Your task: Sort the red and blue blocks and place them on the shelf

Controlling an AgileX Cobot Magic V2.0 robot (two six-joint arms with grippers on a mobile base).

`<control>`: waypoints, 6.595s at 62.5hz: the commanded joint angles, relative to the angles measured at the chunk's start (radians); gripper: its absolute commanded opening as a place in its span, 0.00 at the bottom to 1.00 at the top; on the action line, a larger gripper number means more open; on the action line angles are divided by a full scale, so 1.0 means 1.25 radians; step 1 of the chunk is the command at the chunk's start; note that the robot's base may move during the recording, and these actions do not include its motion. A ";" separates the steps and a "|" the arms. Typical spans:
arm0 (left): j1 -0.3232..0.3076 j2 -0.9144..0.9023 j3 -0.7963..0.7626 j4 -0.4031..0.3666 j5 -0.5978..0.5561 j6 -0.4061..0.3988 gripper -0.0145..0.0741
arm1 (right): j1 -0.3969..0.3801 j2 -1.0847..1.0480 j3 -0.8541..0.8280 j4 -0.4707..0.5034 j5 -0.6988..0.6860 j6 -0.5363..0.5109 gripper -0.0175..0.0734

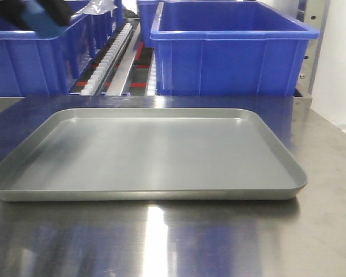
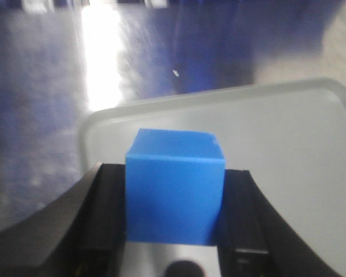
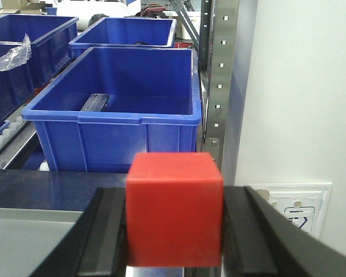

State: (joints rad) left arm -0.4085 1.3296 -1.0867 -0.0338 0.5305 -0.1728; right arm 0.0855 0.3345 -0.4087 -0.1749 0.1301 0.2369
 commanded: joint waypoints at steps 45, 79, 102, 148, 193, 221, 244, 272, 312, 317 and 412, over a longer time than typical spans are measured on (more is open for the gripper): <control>0.234 -0.609 0.430 -0.089 -0.458 0.193 0.37 | -0.003 0.003 -0.022 -0.011 -0.075 -0.006 0.25; 0.244 -0.698 0.436 -0.089 -0.448 0.193 0.37 | -0.003 0.003 -0.022 -0.011 -0.075 -0.006 0.25; 0.244 -0.698 0.436 -0.089 -0.448 0.193 0.37 | -0.003 0.003 -0.022 -0.011 -0.075 -0.006 0.25; 0.244 -0.698 0.436 -0.089 -0.448 0.193 0.37 | -0.003 0.003 -0.022 -0.011 -0.075 -0.006 0.25; 0.244 -0.698 0.436 -0.089 -0.448 0.193 0.37 | -0.003 0.003 -0.022 -0.011 -0.075 -0.006 0.25; 0.244 -0.698 0.436 -0.089 -0.448 0.193 0.37 | -0.003 0.003 -0.022 -0.011 -0.075 -0.006 0.25; 0.244 -0.698 0.436 -0.089 -0.448 0.193 0.37 | -0.003 0.003 -0.022 -0.011 -0.075 -0.006 0.25; 0.244 -0.698 0.436 -0.089 -0.448 0.193 0.37 | -0.003 0.003 -0.022 -0.011 -0.075 -0.006 0.25; 0.244 -0.698 0.436 -0.089 -0.448 0.193 0.37 | -0.003 0.003 -0.022 -0.011 -0.075 -0.006 0.25; 0.244 -0.698 0.436 -0.089 -0.448 0.193 0.37 | -0.003 0.003 -0.022 -0.011 -0.075 -0.006 0.25; 0.244 -0.698 0.436 -0.089 -0.448 0.193 0.37 | -0.003 0.003 -0.022 -0.011 -0.075 -0.006 0.25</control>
State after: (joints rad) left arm -0.1063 0.4534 -0.5132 -0.1356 0.0553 0.0690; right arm 0.0855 0.3345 -0.4087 -0.1749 0.1301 0.2369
